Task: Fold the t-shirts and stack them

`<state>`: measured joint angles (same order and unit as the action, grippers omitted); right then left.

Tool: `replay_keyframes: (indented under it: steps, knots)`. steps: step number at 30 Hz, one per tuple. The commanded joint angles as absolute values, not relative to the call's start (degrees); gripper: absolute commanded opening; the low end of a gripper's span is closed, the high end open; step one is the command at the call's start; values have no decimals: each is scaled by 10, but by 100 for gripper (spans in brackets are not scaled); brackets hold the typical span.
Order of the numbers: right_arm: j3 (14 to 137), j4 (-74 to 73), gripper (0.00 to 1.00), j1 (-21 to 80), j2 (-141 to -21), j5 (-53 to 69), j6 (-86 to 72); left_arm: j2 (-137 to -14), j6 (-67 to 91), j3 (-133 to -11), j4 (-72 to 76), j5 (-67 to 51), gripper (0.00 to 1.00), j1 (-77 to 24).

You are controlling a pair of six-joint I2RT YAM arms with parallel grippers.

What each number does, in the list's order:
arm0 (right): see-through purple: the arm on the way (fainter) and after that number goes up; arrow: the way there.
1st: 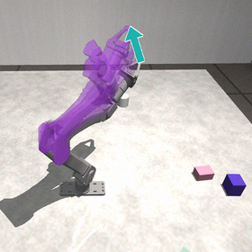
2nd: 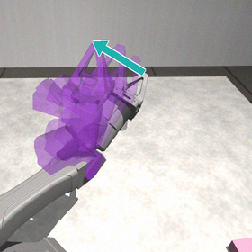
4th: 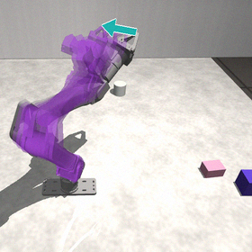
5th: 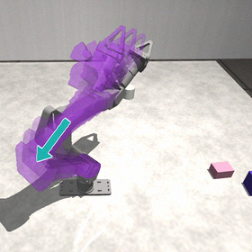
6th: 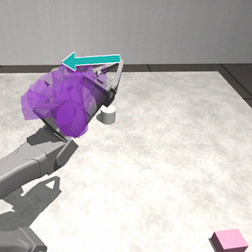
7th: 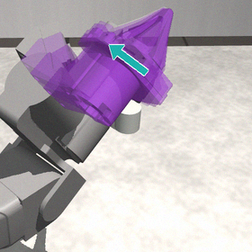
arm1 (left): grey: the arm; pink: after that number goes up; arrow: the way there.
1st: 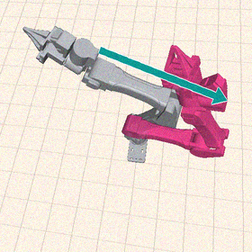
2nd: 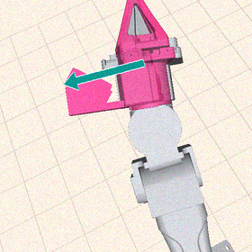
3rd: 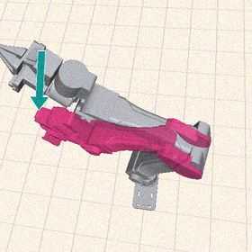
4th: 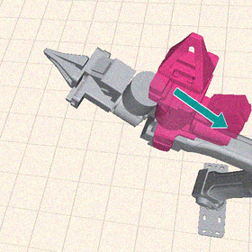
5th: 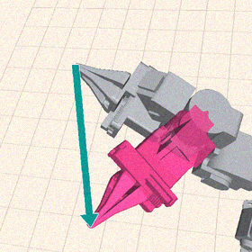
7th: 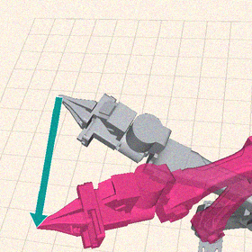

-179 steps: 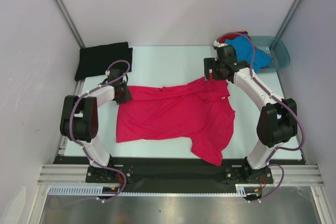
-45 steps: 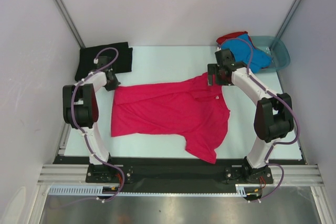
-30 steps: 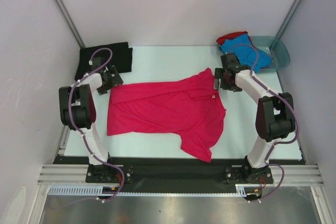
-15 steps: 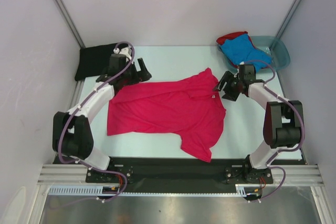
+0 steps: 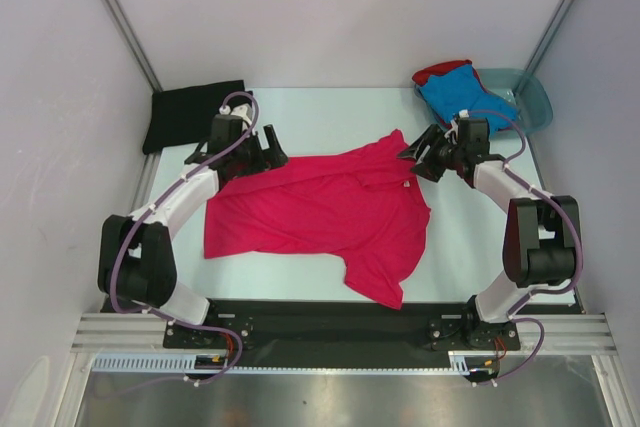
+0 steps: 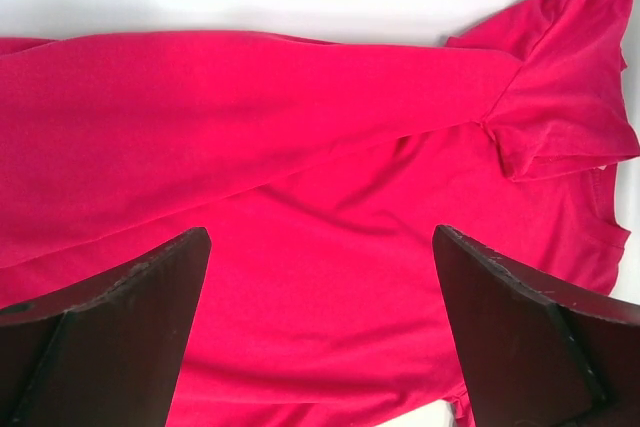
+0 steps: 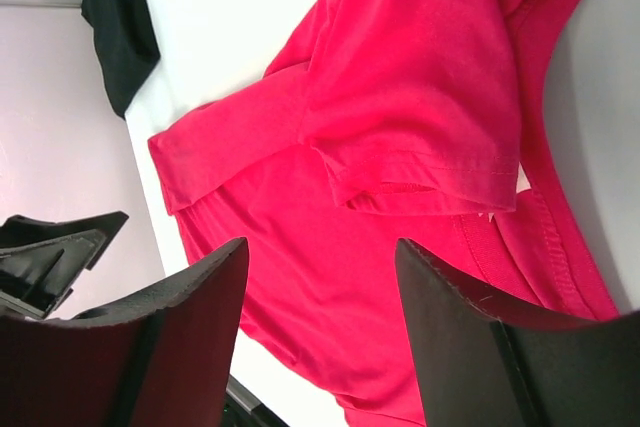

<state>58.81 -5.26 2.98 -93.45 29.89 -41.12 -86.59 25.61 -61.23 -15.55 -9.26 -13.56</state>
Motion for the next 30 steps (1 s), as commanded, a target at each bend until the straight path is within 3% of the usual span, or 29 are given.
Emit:
replay_keyframes:
  steps: [1,30]
  knots:
    - [590,-48,67,28,-940,299,-421,-849,258,-616,-149,-104,100,-143]
    - [620,-91,66,27,-1016,219,-376,-935,246,-641,-155,-107,100,-156]
